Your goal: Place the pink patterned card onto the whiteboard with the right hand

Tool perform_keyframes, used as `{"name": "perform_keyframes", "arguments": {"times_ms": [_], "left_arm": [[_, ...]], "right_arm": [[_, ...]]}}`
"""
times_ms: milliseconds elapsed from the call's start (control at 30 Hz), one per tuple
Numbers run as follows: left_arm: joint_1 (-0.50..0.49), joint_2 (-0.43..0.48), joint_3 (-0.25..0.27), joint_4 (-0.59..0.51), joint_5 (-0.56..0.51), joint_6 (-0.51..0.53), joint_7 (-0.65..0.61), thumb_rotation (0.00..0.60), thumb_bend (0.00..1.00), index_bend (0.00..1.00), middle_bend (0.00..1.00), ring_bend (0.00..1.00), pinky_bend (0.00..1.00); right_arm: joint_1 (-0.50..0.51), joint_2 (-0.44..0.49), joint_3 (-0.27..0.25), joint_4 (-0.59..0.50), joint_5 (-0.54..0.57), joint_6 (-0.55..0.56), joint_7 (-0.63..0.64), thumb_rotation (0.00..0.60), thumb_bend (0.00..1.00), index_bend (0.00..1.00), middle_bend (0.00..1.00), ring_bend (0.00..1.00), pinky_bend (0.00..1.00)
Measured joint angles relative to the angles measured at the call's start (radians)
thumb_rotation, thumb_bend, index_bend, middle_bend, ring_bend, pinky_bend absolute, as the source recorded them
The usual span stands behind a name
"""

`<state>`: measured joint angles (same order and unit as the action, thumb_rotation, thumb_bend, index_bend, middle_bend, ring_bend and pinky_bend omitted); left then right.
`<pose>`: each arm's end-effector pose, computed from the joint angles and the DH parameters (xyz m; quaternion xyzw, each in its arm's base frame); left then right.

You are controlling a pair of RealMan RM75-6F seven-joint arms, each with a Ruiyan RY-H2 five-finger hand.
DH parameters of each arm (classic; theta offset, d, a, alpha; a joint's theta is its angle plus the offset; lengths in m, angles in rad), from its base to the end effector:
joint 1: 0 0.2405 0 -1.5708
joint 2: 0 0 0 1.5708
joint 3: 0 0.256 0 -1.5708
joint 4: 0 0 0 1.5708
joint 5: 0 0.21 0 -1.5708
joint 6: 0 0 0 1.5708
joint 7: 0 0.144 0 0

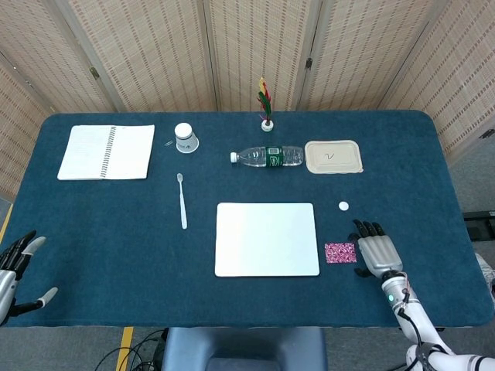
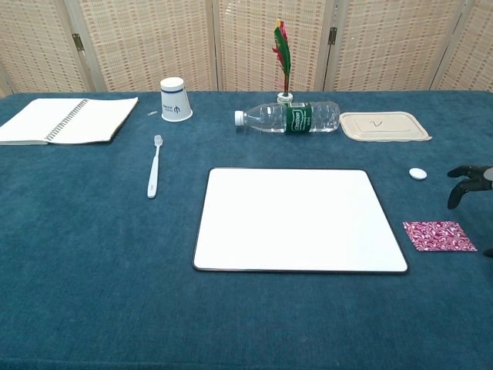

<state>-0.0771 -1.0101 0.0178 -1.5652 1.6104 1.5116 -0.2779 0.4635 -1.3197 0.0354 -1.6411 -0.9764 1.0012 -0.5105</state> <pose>-0.3188 0.1648 0.1870 -0.6057 -0.4198 -0.4225 0.5276 -0.2775 -0.2625 0.0370 0.7162 -0.4447 0.1900 0.5032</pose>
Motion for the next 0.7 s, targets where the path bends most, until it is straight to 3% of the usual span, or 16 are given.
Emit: {"name": "perform_keyframes", "arguments": {"times_ms": [267, 700], "left_arm": [[-0.01, 0.014, 0.016, 0.009, 0.035, -0.01, -0.051, 0.6, 0.25, 0.08, 0.0, 0.0, 0.15], [-0.012, 0.01, 0.01, 0.01, 0.006, -0.015, -0.033, 0.6, 0.25, 0.08, 0.0, 0.0, 0.15]], "right_arm": [[0.049, -0.021, 0.017, 0.049, 0.041, -0.075, 0.027, 0.6, 0.13, 0.3, 0.0, 0.0, 0.0], [0.074, -0.055, 0.006, 0.076, 0.058, -0.084, 0.023, 0.6, 0.13, 0.3, 0.0, 0.0, 0.0]]}}
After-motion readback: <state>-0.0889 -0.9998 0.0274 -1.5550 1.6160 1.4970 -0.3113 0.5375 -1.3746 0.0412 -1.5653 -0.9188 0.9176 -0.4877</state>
